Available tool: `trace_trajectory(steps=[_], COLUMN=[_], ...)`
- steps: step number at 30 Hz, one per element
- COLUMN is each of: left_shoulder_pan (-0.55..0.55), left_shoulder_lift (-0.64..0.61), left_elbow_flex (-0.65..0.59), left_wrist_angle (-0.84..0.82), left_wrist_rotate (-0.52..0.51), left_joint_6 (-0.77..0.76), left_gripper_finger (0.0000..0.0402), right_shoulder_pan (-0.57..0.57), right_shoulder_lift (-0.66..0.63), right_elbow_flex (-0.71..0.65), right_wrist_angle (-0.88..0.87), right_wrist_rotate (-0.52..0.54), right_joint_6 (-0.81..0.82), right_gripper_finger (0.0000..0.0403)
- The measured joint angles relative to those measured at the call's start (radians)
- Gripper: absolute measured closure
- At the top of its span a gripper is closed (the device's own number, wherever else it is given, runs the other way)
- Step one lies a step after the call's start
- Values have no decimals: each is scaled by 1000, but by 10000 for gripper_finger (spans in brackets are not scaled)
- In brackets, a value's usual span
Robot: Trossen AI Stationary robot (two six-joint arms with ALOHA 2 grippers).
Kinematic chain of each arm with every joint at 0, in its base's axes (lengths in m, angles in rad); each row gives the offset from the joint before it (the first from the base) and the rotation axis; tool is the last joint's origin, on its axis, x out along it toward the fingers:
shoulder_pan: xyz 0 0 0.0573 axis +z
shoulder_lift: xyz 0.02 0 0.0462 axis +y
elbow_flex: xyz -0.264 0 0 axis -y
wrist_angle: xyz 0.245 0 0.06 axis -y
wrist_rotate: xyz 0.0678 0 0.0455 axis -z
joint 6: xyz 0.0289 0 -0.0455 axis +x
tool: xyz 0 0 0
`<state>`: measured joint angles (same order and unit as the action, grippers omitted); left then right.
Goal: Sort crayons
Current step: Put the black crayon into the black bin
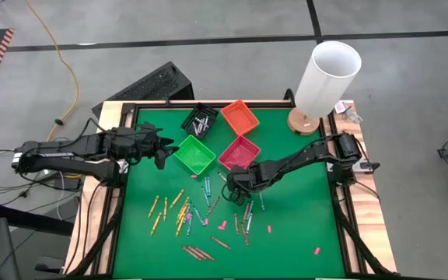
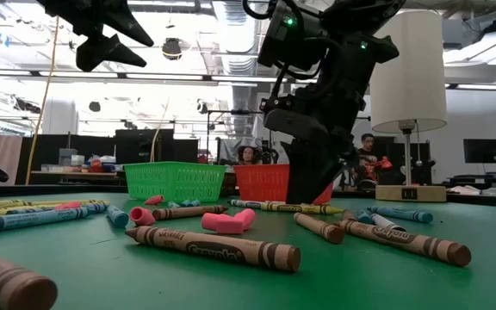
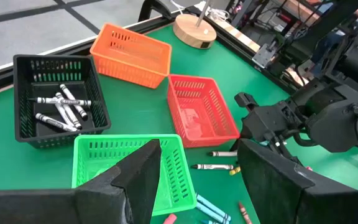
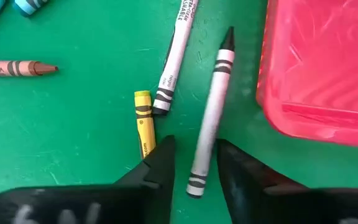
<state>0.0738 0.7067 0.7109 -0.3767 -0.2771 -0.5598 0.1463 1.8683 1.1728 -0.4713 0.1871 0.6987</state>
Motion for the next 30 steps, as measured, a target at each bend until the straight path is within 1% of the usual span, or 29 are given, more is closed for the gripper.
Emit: trace_trajectory(steps=[7, 9, 13, 18, 21, 24, 30], left_shoulder_pan=[0, 0, 0, 0, 0, 0, 0], left_shoulder_lift=[0, 0, 0, 0, 0, 0, 0], left_elbow_flex=[0, 0, 0, 0, 0, 0, 0], left_wrist_angle=[0, 0, 0, 0, -1, 0, 0], left_wrist_rotate=[0, 0, 0, 0, 0, 0, 0], left_joint_6=[1, 1, 1, 0, 0, 1, 1], left_gripper_finger=[198, 198, 198, 198, 198, 198, 198], right_shoulder_pan=[0, 0, 0, 3, 7, 8, 7], right_shoulder_lift=[0, 0, -4, -14, -29, -51, -78], right_elbow_flex=[0, 0, -1, 15, 37, 67, 118], right_wrist_angle=[-6, -7, -7, -38, -74, -92, -130], right_wrist_rotate=[-1, -2, -11, -31, -57, -58, -107], right_joint_6=[36, 37, 54, 54, 55, 53, 37], right_gripper_finger=[378, 395, 391, 399, 399, 399, 399])
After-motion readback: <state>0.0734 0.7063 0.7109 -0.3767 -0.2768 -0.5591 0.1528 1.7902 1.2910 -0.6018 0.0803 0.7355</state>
